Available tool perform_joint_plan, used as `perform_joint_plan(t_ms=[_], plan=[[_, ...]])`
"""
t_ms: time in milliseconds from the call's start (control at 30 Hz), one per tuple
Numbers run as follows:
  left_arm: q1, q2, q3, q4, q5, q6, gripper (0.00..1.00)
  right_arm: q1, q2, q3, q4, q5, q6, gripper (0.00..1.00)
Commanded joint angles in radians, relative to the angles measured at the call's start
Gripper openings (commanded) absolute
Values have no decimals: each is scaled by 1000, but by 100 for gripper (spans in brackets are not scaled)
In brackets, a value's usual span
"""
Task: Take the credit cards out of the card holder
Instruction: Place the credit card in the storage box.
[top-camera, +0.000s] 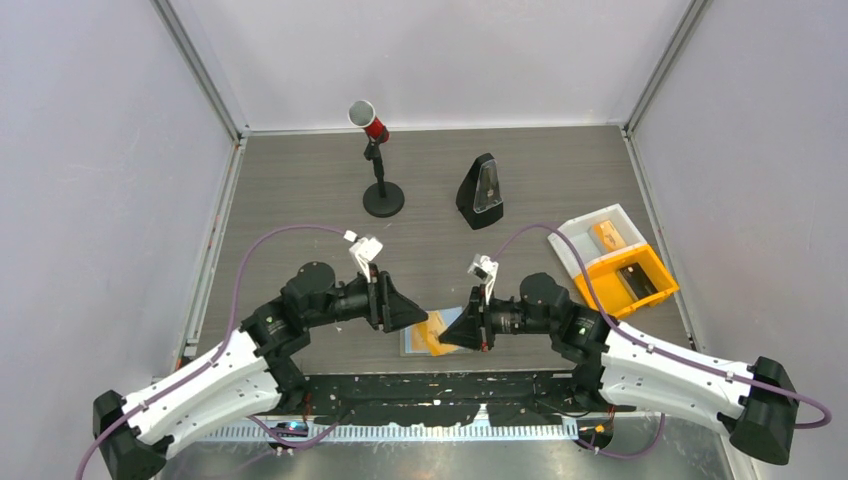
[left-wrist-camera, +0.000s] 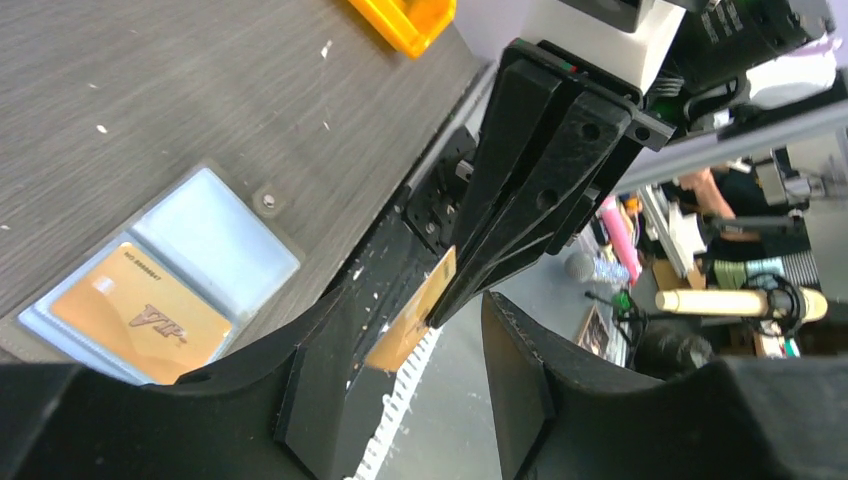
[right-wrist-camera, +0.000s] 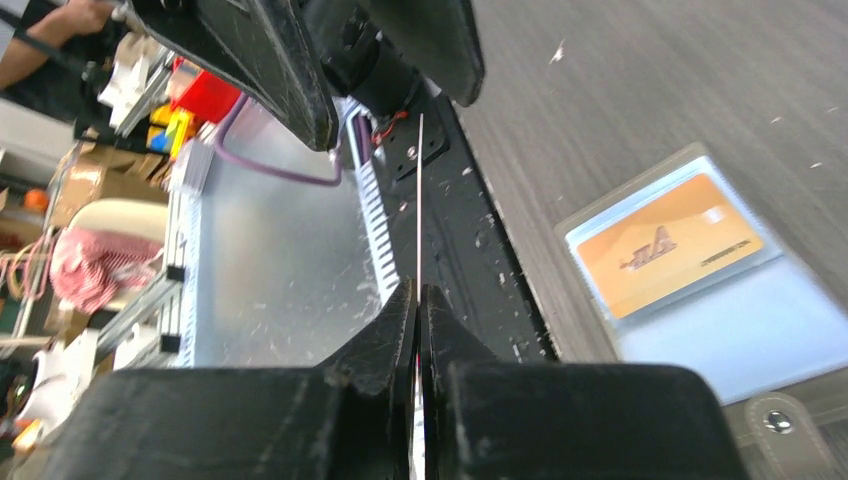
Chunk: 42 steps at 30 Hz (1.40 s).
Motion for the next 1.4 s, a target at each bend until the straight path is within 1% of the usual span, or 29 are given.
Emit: perform_joint_plan(t_ms=[0, 100, 200, 233, 300, 367, 400, 433, 467, 500, 533, 567, 600, 667, 733, 800, 867, 933, 1067, 1133, 1167, 1200, 1233, 1300, 1367], plan=[[-1, 71, 72, -12, 161, 85, 52, -2, 38, 44, 41, -154, -30, 5], [-1, 101, 84, -15, 186, 103, 51, -2, 60, 46, 60, -174, -25, 5], [-1, 133, 90, -3, 231, 113, 48, -2, 72, 48, 64, -179, -22, 7], [-1, 142, 89, 2, 245, 113, 44, -2, 76, 48, 65, -179, -20, 7], [-1, 158, 89, 10, 265, 115, 31, -2, 79, 50, 64, -171, -15, 10], [-1, 167, 86, 16, 274, 114, 16, -2, 76, 52, 56, -151, -7, 17], [-1, 168, 83, 22, 270, 109, 10, -2, 73, 52, 51, -112, 1, 23], [-1, 166, 83, 23, 256, 104, 3, -3, 62, 53, 36, -81, 5, 26], [0, 162, 82, 17, 236, 103, 0, -3, 54, 51, 31, -65, 15, 35], [0, 159, 84, 8, 211, 103, 0, -4, 36, 45, 28, -30, 22, 40], [0, 155, 86, -11, 178, 104, 0, -5, 18, 41, 27, -13, 40, 51], [2, 149, 86, -19, 144, 101, 0, -9, 7, 31, 27, 24, 60, 56], [5, 144, 85, -18, 125, 95, 0, -12, -10, 26, 28, 40, 70, 64], [18, 132, 77, 14, 104, 68, 0, -13, -38, 15, 21, 100, 104, 71], [28, 112, 65, 55, 78, 34, 0, -14, -66, 2, 20, 161, 146, 74], [32, 89, 48, 81, 25, -10, 0, -14, -94, -14, 23, 226, 193, 75], [32, 64, 10, 174, -26, -76, 0, -14, -122, -38, 19, 292, 240, 75], [32, 52, -15, 238, -48, -126, 0, -14, -154, -54, 13, 375, 278, 74], [32, 43, -35, 272, -85, -159, 0, -15, -210, -85, 47, 415, 325, 72], [32, 39, -44, 282, -103, -169, 0, -13, -223, -96, 72, 411, 346, 68], [32, 37, -49, 289, -110, -174, 0, -14, -223, -98, 81, 410, 353, 63], [32, 35, -55, 297, -120, -183, 0, -14, -220, -100, 96, 406, 367, 60], [32, 34, -62, 306, -129, -190, 0, -14, -216, -101, 117, 402, 375, 53], [32, 31, -75, 324, -144, -203, 0, -14, -206, -108, 153, 390, 395, 46], [32, 29, -83, 342, -150, -211, 0, -13, -191, -110, 177, 385, 413, 42]])
